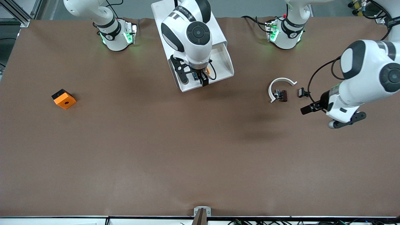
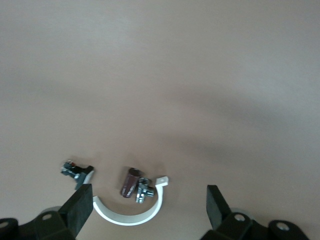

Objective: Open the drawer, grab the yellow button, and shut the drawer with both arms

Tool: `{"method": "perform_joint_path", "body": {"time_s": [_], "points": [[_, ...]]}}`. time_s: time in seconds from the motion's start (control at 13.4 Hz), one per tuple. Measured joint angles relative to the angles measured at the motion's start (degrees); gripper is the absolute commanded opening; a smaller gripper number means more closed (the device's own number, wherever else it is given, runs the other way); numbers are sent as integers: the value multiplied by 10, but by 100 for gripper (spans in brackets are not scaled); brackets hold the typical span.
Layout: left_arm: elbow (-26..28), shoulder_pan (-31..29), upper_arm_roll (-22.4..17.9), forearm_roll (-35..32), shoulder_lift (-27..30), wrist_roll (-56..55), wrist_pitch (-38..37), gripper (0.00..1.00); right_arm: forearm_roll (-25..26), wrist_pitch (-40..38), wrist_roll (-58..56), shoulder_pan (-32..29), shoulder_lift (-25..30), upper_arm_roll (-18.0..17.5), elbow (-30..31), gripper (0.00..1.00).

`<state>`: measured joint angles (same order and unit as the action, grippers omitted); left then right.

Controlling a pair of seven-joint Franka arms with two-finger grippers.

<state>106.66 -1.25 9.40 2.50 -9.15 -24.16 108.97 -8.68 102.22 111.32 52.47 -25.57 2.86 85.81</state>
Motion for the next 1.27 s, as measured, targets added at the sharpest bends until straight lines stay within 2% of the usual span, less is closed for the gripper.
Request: {"method": "perform_joint_path", "body": {"time_s": [0.07, 0.15, 0.37, 0.45, 0.67, 0.97, 1.12, 1.27], "points": [[2, 1, 13, 0, 0, -1, 2, 100, 0, 0, 0, 0, -2, 0, 0, 82], [3, 2, 24, 0, 0, -3, 2, 100, 0, 0, 0, 0, -4, 1, 0, 69], [7, 4, 60, 0, -2, -22, 2, 100, 0, 1, 0, 0, -4, 3, 0, 46], [8, 4, 76, 0, -4, -47, 3, 100, 0, 2, 0, 0, -4, 4, -1, 42], [9, 14, 117, 0, -20, -141, 16, 100, 0, 2, 0, 0, -4, 5, -2, 40], [-1, 69, 123, 0, -43, -271, 28, 100, 0, 0, 0, -4, -3, 11, -11, 40], [-8, 91, 124, 0, -53, -315, 29, 100, 0, -30, -7, -17, -2, 15, -33, 41], [-13, 106, 124, 0, -61, -340, 35, 100, 0, -101, -50, -47, 1, 16, -74, 41]]}}
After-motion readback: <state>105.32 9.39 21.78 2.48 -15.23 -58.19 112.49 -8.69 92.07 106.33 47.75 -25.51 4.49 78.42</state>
